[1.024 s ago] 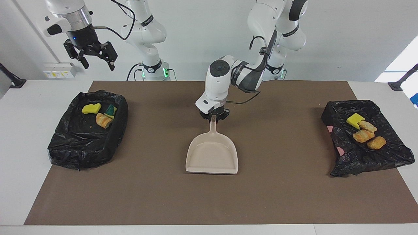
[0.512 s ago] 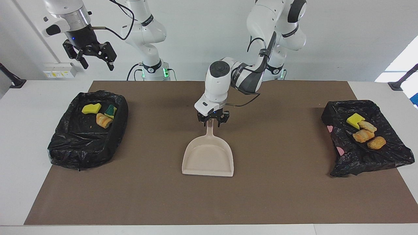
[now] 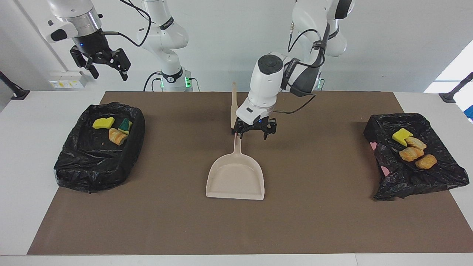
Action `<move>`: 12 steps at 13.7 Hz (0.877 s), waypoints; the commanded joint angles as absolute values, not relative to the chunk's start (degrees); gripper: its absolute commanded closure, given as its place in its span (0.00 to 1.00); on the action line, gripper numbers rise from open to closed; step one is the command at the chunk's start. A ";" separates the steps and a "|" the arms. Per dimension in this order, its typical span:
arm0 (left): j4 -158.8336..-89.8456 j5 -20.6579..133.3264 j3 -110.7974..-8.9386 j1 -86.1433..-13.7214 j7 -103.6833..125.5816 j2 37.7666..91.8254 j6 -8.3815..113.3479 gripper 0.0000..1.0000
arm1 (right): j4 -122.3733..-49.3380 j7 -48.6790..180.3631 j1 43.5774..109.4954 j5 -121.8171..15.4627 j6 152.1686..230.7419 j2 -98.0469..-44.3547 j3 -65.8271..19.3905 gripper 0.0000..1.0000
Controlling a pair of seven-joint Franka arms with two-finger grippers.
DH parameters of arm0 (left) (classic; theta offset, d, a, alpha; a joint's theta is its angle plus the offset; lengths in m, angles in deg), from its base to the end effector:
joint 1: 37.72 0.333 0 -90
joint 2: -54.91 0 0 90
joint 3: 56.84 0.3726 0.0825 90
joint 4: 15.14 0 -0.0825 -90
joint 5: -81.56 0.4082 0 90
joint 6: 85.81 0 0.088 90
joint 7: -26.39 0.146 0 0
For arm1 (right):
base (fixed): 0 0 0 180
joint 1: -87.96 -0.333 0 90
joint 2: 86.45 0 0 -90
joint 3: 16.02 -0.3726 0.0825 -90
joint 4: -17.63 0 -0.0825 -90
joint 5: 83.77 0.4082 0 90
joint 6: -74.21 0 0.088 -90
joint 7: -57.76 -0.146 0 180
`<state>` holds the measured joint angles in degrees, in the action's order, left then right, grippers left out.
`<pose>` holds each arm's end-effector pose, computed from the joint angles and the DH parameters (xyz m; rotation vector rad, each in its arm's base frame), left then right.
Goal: Sweep and dump trash in bin
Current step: 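Lower the dustpan, open the left gripper and withdraw it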
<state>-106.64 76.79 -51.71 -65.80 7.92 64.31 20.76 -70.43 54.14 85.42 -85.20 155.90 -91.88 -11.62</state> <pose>0.6030 -0.2701 0.5550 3.0410 -0.0918 0.1062 0.5263 -0.0235 0.6984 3.1200 -0.1540 -0.0256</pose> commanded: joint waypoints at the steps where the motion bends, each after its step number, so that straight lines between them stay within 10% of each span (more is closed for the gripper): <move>1: -106.64 76.81 -52.27 -60.85 14.15 63.70 18.09 0.00 | -73.24 53.54 86.38 -85.44 155.78 -94.01 -12.33 0.00; 12: -105.67 76.11 -51.92 -40.89 32.53 58.52 10.26 0.00 | -74.92 54.77 86.91 -85.79 158.32 -94.98 -12.50 0.00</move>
